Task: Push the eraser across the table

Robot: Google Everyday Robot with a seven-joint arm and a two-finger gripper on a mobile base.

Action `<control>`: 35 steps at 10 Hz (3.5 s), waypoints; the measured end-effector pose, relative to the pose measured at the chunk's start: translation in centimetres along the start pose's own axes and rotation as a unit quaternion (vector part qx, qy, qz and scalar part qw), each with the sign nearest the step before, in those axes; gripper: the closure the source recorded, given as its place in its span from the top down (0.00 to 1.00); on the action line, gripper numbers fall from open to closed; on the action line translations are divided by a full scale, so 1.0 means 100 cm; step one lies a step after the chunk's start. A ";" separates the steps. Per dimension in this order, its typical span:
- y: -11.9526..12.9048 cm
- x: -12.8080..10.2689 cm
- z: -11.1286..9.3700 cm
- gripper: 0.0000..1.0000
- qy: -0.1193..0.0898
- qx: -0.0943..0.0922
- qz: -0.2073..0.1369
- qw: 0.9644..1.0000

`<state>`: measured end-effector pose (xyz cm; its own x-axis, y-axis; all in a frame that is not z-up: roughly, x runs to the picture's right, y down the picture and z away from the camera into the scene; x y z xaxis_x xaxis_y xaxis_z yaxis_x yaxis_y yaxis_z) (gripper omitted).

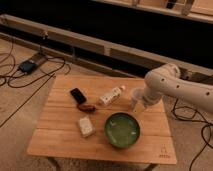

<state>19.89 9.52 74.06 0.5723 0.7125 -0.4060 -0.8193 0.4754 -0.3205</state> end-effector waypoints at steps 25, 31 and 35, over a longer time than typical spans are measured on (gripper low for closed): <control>0.261 -0.215 0.081 0.80 -0.008 -0.170 -0.328 0.929; 0.262 -0.217 0.132 0.80 0.030 -0.195 -0.336 0.921; 0.250 -0.223 0.153 0.80 0.043 -0.192 -0.329 0.924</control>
<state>-13.88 13.46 88.18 0.9561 0.2828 -0.0762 -0.2293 0.5611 -0.7953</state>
